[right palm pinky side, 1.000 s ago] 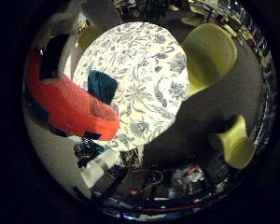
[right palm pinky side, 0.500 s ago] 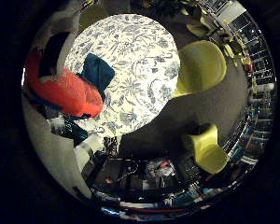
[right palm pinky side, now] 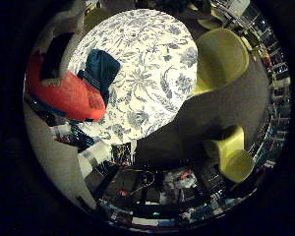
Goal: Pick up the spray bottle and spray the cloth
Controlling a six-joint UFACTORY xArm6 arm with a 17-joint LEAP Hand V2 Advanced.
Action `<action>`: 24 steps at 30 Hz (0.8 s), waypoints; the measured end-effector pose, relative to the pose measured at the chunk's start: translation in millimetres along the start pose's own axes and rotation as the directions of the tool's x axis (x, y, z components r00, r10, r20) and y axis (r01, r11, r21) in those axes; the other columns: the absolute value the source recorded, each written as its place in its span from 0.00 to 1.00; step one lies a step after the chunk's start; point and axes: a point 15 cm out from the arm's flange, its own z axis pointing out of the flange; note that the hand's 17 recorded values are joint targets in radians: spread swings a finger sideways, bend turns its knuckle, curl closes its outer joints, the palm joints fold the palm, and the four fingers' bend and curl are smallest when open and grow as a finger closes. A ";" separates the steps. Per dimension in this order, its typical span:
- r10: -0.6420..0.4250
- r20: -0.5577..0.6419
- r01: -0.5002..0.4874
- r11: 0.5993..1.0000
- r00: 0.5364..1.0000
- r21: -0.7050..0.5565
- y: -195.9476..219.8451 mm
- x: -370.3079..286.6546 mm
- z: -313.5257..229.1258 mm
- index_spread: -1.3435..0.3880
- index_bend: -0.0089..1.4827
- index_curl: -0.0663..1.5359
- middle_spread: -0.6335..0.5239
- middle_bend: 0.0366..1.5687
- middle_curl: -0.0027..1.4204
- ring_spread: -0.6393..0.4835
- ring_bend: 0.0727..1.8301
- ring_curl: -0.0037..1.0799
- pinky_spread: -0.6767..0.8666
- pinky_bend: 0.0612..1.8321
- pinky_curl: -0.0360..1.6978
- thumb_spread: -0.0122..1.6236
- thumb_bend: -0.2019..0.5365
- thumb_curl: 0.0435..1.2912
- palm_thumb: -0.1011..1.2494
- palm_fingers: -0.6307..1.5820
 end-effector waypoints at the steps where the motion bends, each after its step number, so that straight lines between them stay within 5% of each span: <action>1: 0.000 -0.012 0.000 1.000 1.000 0.016 2.6 7.5 -2.0 0.68 0.79 0.48 0.49 0.85 0.40 0.44 0.78 0.52 0.30 0.54 0.74 0.53 0.25 0.63 0.89 0.83; 14: 0.045 0.104 -0.077 0.941 0.994 0.330 15.0 51.8 50.7 0.68 0.79 0.48 0.49 0.85 0.40 0.44 0.78 0.52 0.30 0.54 0.74 0.53 0.26 0.64 0.90 0.83; 24: 0.088 0.114 -0.126 0.915 0.990 0.384 20.2 66.9 84.6 0.68 0.78 0.48 0.49 0.85 0.40 0.44 0.78 0.52 0.30 0.53 0.74 0.53 0.26 0.64 0.90 0.83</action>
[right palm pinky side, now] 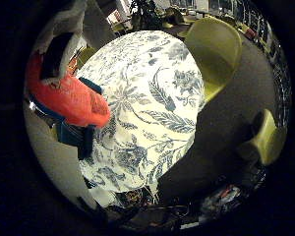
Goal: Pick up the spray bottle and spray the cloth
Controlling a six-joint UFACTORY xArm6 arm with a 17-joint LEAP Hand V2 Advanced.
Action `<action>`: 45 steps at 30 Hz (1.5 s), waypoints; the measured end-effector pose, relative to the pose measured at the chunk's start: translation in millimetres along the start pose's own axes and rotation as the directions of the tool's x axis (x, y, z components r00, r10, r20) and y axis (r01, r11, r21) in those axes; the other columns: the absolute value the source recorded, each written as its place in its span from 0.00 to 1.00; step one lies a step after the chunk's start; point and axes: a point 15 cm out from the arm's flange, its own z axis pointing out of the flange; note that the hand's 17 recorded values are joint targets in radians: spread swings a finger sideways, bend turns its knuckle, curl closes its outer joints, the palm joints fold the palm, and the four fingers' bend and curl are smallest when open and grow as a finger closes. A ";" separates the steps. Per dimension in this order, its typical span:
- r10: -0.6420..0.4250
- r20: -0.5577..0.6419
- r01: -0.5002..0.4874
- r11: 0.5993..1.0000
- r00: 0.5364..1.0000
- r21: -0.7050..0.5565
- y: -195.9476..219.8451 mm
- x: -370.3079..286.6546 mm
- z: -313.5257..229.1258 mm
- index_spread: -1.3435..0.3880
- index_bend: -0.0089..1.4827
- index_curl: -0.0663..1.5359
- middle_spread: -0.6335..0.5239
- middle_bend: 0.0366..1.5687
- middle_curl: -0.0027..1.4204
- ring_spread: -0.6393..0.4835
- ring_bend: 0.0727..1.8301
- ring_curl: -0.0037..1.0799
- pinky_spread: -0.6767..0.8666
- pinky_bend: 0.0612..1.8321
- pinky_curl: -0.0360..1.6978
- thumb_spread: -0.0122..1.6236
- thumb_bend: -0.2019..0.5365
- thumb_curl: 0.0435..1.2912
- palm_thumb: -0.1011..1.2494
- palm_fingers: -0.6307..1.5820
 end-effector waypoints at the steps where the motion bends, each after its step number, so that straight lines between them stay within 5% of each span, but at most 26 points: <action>1: 0.000 0.002 0.000 1.000 1.000 0.007 -1.7 -0.6 0.6 0.68 0.78 0.48 0.49 0.85 0.40 0.44 0.78 0.52 0.30 0.53 0.74 0.53 0.26 0.64 0.90 0.83; 14: -0.010 -0.045 0.013 0.998 0.999 0.057 -22.5 0.4 -6.2 0.68 0.78 0.49 0.49 0.85 0.40 0.44 0.78 0.52 0.30 0.53 0.74 0.52 0.25 0.64 0.89 0.83; 32: -0.061 -0.122 0.053 0.996 0.991 -0.068 -35.3 -8.3 15.1 0.68 0.78 0.49 0.49 0.85 0.40 0.44 0.78 0.52 0.30 0.53 0.73 0.52 0.24 0.63 0.86 0.83; 45: -0.071 -0.144 0.062 0.996 0.987 -0.064 -35.5 -1.7 13.9 0.63 0.55 0.49 0.48 0.78 0.39 0.44 0.76 0.48 0.24 0.54 0.57 0.43 0.22 0.55 0.75 0.81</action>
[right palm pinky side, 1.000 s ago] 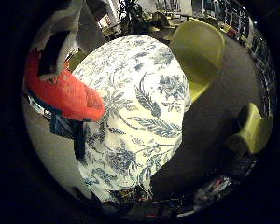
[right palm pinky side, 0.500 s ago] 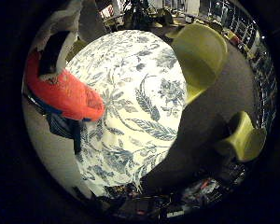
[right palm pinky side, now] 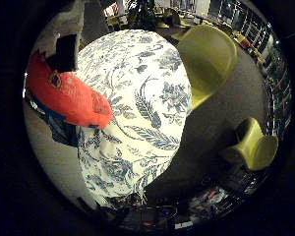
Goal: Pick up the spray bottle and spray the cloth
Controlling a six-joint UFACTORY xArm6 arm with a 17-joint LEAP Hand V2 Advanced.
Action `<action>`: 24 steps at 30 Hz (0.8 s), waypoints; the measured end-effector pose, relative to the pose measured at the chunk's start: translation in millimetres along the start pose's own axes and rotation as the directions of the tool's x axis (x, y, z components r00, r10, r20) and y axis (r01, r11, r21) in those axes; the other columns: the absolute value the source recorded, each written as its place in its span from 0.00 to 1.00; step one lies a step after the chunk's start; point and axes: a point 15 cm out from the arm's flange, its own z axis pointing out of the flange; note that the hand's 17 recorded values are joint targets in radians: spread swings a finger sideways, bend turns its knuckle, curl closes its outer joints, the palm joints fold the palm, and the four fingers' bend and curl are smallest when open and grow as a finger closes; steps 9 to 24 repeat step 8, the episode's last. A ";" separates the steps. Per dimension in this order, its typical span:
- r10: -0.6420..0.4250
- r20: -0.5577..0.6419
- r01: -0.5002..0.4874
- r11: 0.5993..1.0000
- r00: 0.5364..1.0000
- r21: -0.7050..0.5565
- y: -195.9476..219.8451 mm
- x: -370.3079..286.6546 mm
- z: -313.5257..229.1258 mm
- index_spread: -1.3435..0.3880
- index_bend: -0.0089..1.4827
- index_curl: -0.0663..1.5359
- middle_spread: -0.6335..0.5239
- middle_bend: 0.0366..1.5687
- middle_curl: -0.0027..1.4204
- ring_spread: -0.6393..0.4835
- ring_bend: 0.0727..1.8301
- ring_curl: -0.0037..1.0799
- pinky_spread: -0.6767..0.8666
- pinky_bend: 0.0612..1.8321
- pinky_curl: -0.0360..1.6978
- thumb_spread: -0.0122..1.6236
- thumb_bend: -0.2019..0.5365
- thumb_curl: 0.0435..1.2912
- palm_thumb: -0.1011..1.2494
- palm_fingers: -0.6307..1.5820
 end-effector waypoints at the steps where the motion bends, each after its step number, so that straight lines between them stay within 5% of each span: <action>1: -0.001 0.002 0.001 1.000 1.000 -0.001 -0.2 -0.7 0.5 0.62 0.53 0.49 0.47 0.77 0.39 0.45 0.74 0.48 0.23 0.55 0.56 0.42 0.22 0.54 0.74 0.80; 8: -0.006 0.010 0.006 1.000 1.000 -0.007 1.7 -2.0 1.3 0.59 0.21 0.48 0.43 0.66 0.37 0.41 0.69 0.46 0.16 0.56 0.48 0.39 0.23 0.52 0.72 0.68; 24: -0.006 0.010 0.006 1.000 1.000 -0.007 1.7 -2.0 1.3 0.59 0.21 0.48 0.43 0.66 0.37 0.41 0.69 0.46 0.16 0.56 0.48 0.39 0.23 0.52 0.72 0.68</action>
